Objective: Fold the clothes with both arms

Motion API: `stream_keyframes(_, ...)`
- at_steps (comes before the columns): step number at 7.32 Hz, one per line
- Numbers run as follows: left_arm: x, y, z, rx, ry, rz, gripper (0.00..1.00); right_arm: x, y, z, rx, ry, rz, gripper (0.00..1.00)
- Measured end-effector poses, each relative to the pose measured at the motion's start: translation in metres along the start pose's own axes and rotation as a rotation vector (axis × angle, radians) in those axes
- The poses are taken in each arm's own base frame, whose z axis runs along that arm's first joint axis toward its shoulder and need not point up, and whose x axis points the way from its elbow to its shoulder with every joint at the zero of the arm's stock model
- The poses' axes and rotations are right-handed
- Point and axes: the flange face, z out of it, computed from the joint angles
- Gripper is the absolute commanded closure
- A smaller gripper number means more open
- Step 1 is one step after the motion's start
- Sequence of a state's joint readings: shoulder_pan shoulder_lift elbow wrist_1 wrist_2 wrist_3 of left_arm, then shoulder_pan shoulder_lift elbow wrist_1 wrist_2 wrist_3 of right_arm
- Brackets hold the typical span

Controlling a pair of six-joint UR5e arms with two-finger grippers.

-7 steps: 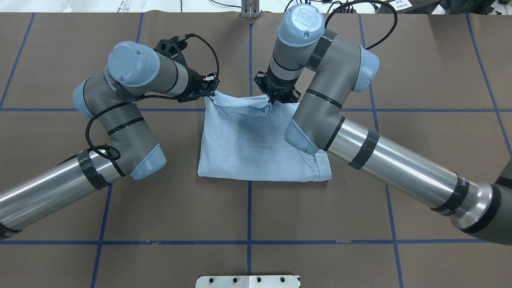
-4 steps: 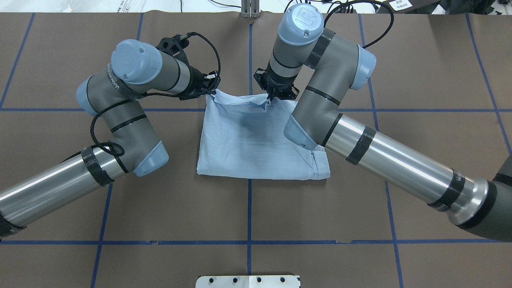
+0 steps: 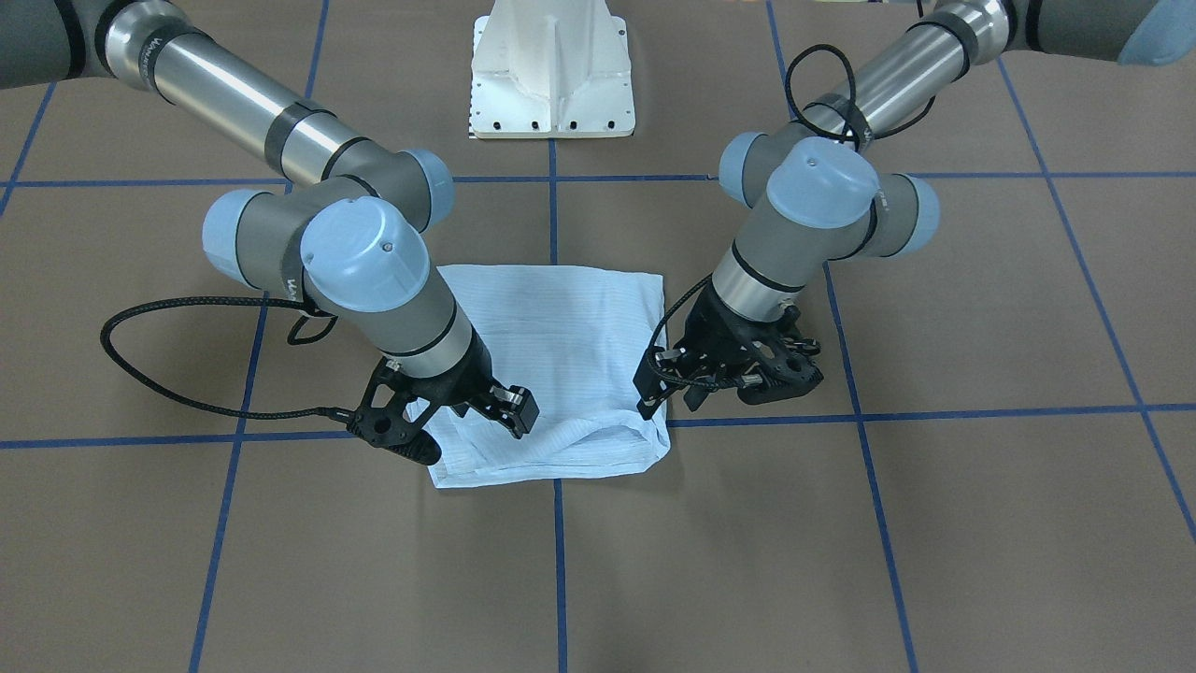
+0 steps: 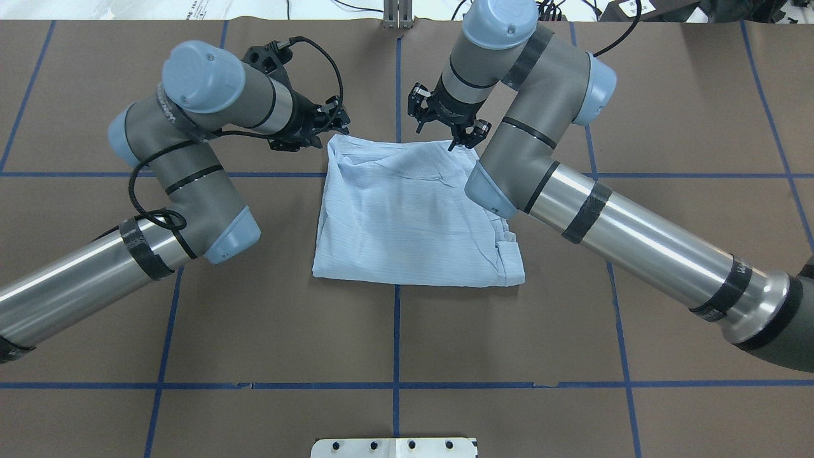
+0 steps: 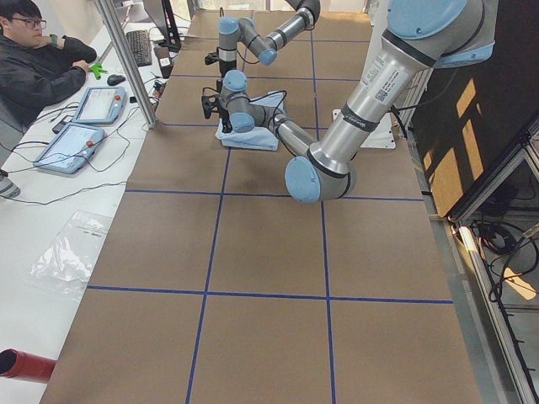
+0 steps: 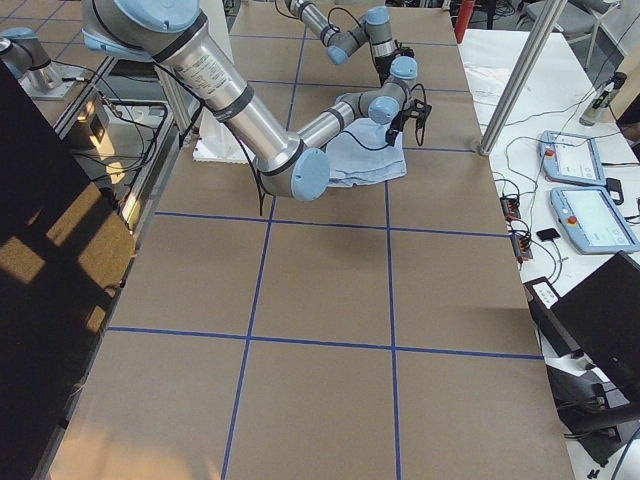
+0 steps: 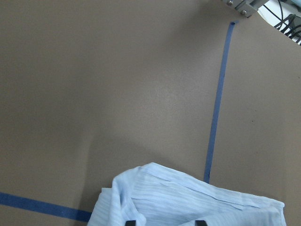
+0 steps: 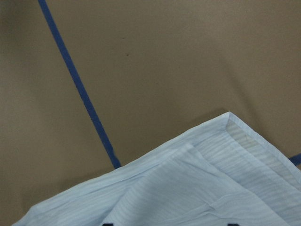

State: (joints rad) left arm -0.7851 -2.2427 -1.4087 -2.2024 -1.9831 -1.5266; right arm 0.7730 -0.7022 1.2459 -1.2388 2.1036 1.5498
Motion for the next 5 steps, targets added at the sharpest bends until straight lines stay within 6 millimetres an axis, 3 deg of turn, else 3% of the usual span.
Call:
stream_keyframes(2,-0.041,-0.021,-0.038,-0.01,-0.012,0.05,0.01,-0.002,0.021,0.011,0.004,-0.004,-0.107,0.0)
stream_keyframes(3,-0.067,-0.028,-0.059,0.003,-0.03,0.115,0.01,0.004,0.02,0.014,0.029,0.005,-0.192,0.0)
stream_keyframes(5,-0.147,-0.049,-0.105,0.039,-0.095,0.262,0.01,0.031,-0.004,0.001,0.064,0.074,-0.372,0.0)
